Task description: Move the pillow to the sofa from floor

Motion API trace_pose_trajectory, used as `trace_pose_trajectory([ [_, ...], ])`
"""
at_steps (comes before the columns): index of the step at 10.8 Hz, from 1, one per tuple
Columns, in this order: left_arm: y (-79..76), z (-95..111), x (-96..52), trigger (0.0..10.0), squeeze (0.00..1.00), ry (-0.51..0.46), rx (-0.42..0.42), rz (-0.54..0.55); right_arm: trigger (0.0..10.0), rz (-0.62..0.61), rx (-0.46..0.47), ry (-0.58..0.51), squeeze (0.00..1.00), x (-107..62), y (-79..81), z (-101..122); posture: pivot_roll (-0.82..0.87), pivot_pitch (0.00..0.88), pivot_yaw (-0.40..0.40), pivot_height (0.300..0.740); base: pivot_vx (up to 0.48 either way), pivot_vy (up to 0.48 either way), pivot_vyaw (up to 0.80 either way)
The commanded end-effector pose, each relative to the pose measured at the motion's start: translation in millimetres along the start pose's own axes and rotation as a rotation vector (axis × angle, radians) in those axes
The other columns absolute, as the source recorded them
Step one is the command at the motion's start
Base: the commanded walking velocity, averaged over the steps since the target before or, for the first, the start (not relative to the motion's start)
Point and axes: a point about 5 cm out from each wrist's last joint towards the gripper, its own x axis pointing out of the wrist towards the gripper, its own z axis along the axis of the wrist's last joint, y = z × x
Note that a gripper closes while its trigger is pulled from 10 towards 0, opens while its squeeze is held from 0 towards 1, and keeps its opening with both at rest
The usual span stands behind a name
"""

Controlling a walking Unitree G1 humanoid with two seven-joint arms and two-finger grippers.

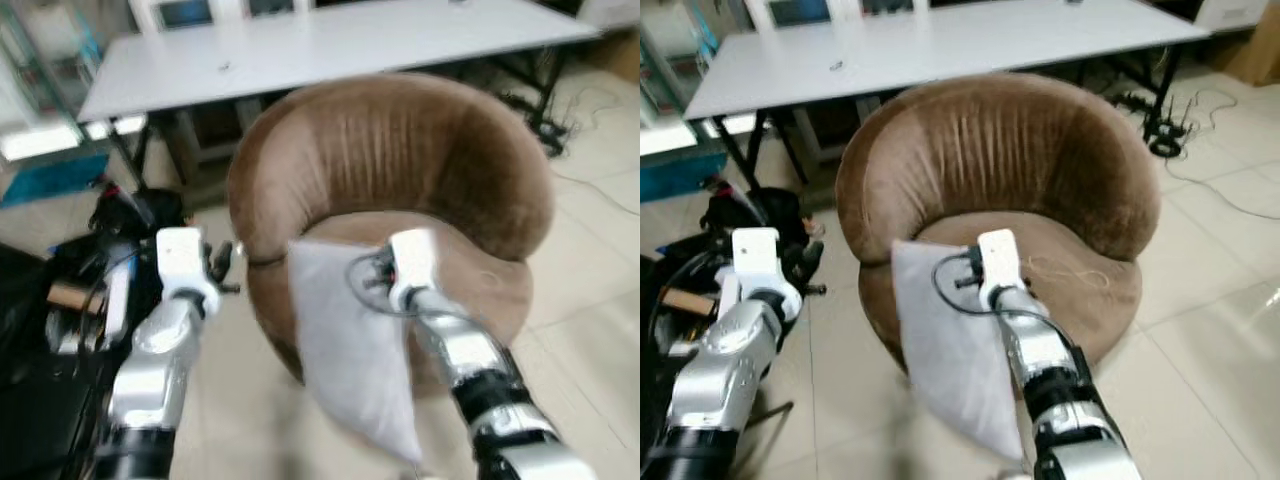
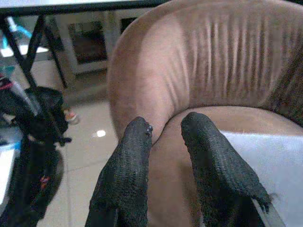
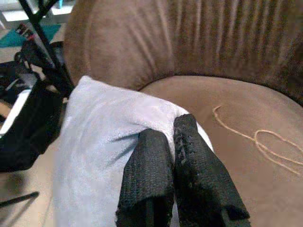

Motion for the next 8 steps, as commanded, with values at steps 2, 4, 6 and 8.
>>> trace_pose_trajectory([
  [2, -4.2, 0.4, 0.3, 10.0, 0.0, -0.004, 0.012, -0.012, 10.0, -0.026, -0.015, -0.045, 0.0, -0.3, -10.2, 10.5, -0.07, 0.0, 0.085, 0.74, 0.465, 0.0, 0.0],
  [4, -3.8, 0.7, 0.0, 10.0, 0.0, -0.008, 0.018, -0.014, 10.0, -0.024, -0.017, -0.043, 0.0, -0.3, -9.0, 9.6, -0.07, 0.0, 0.086, 0.74, 0.463, 0.0, 0.0],
  [6, -4.2, 1.1, 0.1, 10.0, 0.0, -0.011, 0.021, -0.018, 10.0, -0.024, -0.018, -0.04, 0.0, -0.1, -9.2, 8.8, -0.07, 0.0, 0.087, 0.74, 0.465, 0.0, 0.0],
  [8, -5.3, 1.9, -0.4, 10.0, 0.0, -0.015, 0.025, -0.029, 10.0, -0.023, -0.02, -0.041, 0.0, -0.1, -8.1, 8.1, -0.07, 0.0, 0.091, 0.74, 0.463, 0.0, 0.0],
])
